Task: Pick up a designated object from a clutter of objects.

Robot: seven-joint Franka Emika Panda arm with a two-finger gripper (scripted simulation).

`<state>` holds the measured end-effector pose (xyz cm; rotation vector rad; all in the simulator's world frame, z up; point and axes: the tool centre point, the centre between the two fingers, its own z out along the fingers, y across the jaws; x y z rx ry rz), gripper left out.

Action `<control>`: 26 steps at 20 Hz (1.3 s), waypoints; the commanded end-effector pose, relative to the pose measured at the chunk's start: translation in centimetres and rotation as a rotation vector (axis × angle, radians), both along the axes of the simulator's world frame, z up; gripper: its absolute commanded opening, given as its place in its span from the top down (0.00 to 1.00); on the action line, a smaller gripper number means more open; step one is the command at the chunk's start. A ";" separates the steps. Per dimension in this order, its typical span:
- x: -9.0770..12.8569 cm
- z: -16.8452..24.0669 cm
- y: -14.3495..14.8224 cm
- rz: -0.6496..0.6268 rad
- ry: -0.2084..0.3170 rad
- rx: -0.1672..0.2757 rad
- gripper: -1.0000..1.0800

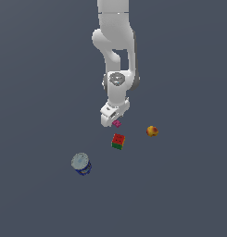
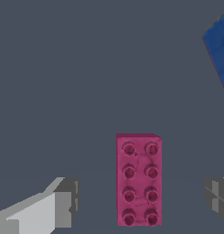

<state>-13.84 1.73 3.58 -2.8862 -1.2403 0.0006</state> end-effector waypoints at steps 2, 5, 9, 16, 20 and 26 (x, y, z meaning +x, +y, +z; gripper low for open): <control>0.0 -1.3 0.0 0.001 0.000 0.000 0.04; -0.1 -2.0 0.0 0.002 0.000 0.000 0.04; 0.0 -2.4 0.0 0.002 0.000 0.000 0.04; 0.0 -2.4 0.0 0.002 0.000 0.000 1.00; 0.0 -2.4 0.0 0.002 0.000 0.000 1.00; 0.1 -2.1 -0.2 0.002 0.000 0.000 1.00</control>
